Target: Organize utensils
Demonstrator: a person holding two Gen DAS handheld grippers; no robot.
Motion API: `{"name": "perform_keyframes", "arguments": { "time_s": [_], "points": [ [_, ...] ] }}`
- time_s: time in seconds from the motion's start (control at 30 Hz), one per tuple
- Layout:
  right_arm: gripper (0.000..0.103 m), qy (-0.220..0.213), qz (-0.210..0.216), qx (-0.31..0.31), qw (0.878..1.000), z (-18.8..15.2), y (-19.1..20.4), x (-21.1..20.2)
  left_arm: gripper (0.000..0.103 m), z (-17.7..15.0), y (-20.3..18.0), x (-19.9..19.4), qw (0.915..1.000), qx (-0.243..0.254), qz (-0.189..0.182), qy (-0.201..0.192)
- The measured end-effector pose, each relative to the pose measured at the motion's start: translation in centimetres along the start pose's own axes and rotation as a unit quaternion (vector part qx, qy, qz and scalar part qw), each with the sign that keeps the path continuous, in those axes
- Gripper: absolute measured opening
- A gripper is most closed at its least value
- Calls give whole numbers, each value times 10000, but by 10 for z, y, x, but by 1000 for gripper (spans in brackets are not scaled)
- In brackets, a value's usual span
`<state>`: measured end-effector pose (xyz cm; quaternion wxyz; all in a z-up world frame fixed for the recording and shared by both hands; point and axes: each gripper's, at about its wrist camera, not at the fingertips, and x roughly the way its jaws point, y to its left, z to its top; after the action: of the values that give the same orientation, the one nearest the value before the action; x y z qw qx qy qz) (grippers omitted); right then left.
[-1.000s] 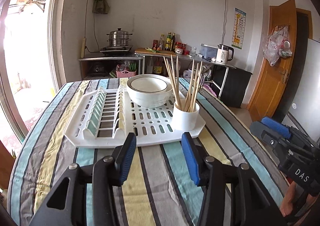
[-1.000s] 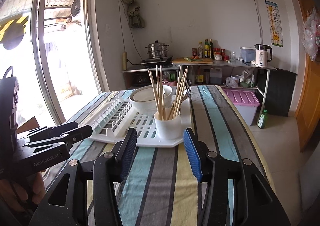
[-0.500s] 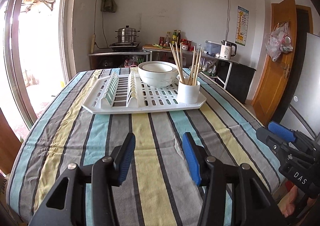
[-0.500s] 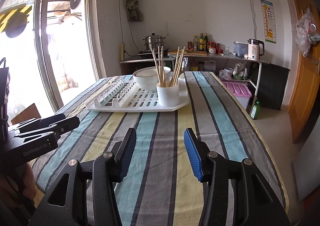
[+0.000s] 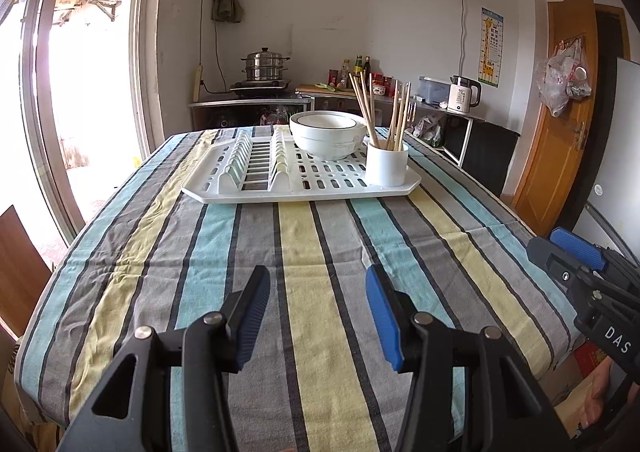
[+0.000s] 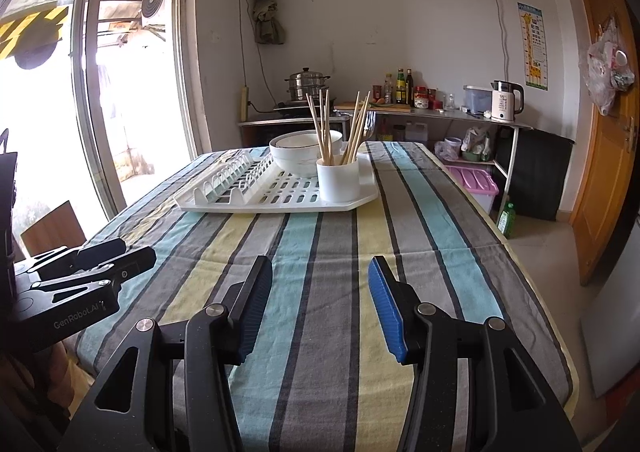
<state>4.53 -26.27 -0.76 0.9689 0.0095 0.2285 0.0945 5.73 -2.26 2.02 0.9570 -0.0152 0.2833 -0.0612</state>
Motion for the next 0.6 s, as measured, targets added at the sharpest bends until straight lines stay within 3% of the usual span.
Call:
{"name": "perform_keyframes", "arguments": {
  "time_s": [0.6],
  "points": [
    [51, 22, 91, 3, 10000, -4, 4, 3, 52, -2, 0, -2, 10000, -65, -1, -38]
  ]
}}
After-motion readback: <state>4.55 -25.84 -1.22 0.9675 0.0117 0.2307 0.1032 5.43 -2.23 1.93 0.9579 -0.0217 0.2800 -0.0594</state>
